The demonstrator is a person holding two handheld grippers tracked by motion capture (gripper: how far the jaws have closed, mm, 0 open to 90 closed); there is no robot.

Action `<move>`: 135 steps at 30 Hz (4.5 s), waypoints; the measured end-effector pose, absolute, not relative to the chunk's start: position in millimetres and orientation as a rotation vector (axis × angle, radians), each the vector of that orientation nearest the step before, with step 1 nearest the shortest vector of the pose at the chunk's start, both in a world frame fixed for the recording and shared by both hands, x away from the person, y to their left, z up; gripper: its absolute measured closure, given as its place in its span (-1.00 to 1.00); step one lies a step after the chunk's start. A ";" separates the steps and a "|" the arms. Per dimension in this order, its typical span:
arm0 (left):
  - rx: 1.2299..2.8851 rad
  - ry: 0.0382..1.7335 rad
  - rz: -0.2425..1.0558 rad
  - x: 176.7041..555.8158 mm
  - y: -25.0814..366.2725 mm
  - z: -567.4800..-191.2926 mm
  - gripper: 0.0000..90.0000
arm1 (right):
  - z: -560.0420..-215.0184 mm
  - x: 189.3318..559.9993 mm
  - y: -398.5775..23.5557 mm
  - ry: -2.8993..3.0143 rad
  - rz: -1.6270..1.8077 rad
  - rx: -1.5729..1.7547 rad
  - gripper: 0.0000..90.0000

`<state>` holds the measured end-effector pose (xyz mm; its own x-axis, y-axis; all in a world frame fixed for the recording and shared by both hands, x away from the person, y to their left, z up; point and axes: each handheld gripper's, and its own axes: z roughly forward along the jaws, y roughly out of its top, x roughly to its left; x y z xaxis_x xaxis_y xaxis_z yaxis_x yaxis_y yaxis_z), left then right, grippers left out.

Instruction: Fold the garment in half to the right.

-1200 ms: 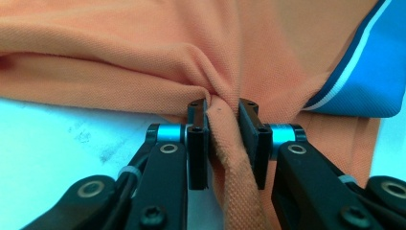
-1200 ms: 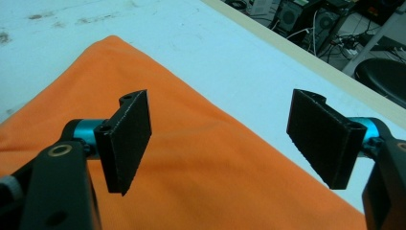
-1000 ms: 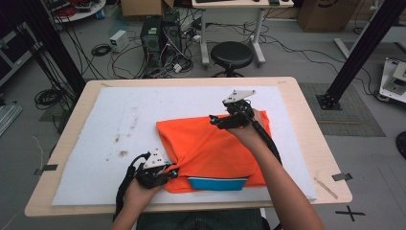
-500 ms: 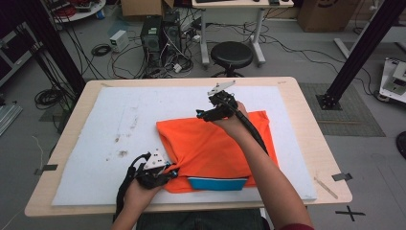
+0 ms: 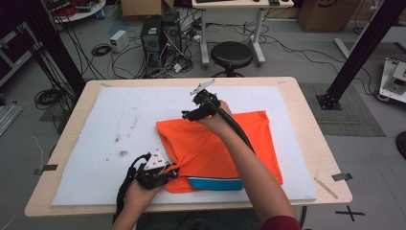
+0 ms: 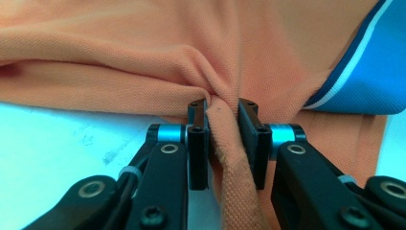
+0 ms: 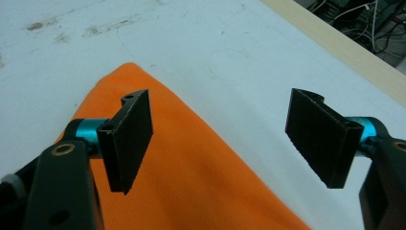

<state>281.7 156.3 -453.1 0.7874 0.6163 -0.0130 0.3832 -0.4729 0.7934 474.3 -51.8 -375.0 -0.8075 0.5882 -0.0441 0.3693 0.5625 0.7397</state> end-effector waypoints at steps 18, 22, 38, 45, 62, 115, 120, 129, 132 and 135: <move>2.127 0.735 0.355 281.4 156.0 -453.1 0.68 | -415.0 479.7 9.6 2.662 1.040 0.724 -0.39; 2.128 0.734 0.356 281.3 156.0 -453.0 0.68 | -421.2 478.8 24.9 2.692 1.033 0.708 -0.39; 2.129 0.735 0.357 281.1 156.1 -452.9 0.70 | -438.0 481.1 62.3 2.718 0.878 0.624 0.52; 2.121 0.737 0.340 281.6 158.1 -451.9 0.80 | -433.3 475.6 66.6 2.701 0.819 0.546 0.87; 2.090 0.718 0.368 270.5 172.6 -424.3 0.81 | -386.4 460.0 63.4 2.581 1.028 0.532 0.87; 2.121 0.511 0.174 313.7 30.5 -379.3 0.80 | -350.2 461.1 -140.5 2.331 1.248 0.821 0.86; 2.147 0.501 0.167 318.8 15.6 -381.2 0.80 | -356.3 462.4 -159.6 2.314 1.233 0.866 0.86; 2.199 0.471 0.145 329.3 -15.3 -386.7 0.80 | -369.7 463.7 -189.0 2.281 1.212 0.946 0.86; 2.207 0.471 0.135 332.6 -23.9 -391.2 0.80 | -374.2 464.1 -198.4 2.269 1.195 0.976 0.85; 2.207 0.469 0.122 335.1 -31.3 -395.5 0.79 | -380.5 464.9 -208.3 2.263 1.178 1.008 0.85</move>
